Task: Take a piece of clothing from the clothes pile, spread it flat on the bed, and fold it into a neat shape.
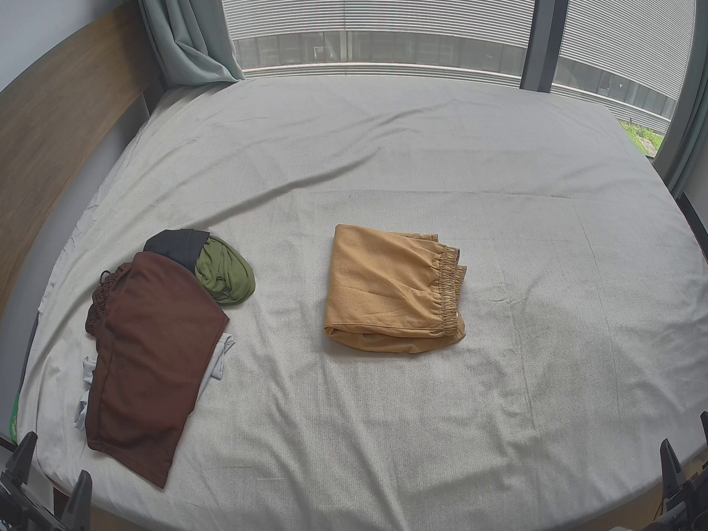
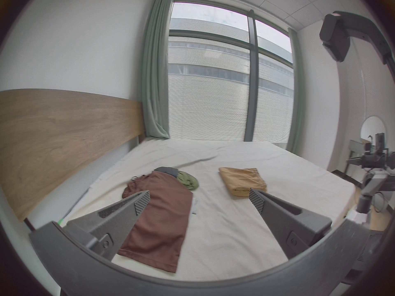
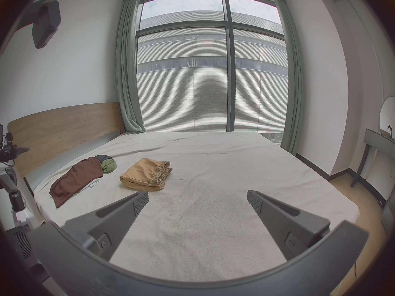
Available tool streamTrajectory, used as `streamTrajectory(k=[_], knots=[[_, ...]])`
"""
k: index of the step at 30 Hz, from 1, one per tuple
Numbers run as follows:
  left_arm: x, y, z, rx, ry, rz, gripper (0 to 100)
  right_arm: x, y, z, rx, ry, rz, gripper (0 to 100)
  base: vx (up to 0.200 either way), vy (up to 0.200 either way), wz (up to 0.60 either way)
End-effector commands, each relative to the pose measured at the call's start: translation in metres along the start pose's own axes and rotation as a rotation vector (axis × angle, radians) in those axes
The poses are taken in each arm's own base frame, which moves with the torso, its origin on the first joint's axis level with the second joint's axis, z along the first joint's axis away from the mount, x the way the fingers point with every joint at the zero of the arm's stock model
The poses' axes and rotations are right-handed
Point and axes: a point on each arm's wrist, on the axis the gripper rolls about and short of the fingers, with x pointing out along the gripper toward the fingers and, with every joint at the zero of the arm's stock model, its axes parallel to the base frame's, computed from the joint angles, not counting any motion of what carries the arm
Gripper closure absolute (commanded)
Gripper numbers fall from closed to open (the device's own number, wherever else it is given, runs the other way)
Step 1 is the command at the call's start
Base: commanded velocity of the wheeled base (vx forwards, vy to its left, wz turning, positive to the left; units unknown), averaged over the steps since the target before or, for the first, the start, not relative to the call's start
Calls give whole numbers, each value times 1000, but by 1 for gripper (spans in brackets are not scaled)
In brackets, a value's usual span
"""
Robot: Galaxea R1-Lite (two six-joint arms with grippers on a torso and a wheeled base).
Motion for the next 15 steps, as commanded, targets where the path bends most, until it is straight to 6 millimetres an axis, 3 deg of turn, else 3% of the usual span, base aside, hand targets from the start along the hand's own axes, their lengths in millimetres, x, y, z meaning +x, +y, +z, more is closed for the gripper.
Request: streamTrajectory(k=[1, 4, 15], knots=[[-1, 1, -6, 11, -8, 82, 0, 1, 0, -5, -1, 11, 1, 0, 0, 0, 0], [-2, 4, -15, 45, 88, 188, 0, 1, 0, -5, -4, 11, 4, 0, 0, 0, 0], [-2, 3, -13, 37, 63, 142, 0, 1, 0, -5, -4, 13, 5, 0, 0, 0, 0]])
